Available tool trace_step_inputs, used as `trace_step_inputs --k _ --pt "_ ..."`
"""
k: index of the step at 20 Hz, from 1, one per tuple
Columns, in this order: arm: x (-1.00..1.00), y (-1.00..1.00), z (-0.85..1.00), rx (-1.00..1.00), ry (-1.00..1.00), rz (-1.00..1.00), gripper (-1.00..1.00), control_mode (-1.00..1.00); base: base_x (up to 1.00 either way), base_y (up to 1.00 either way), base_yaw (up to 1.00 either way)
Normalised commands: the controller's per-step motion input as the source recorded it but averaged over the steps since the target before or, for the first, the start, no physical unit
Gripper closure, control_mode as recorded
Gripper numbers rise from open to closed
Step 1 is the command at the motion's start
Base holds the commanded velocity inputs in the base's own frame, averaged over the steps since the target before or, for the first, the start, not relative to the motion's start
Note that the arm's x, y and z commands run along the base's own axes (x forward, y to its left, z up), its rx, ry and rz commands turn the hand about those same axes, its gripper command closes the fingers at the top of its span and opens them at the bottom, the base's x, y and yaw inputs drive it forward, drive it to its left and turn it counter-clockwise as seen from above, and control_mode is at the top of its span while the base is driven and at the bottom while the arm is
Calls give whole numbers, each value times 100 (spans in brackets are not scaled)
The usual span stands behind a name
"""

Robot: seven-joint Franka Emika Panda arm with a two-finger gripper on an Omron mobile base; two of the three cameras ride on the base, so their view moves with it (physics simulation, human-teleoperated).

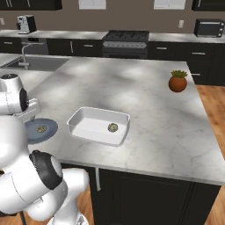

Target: Place two dumplings into each of the tupperware containers and then place the containers in the fridge.

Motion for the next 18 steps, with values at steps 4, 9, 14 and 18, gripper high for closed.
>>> trace_step_inputs --k 4,9,14,18 --pt "68 0 -35 0 4 0 -100 -100 0 0 0" --pt "49 8 -29 0 4 0 -100 -100 0 0 0" --pt "39 35 -31 -6 3 0 -100 -100 0 0 0" --pt "34 33 -30 -8 4 0 -100 -100 0 0 0"
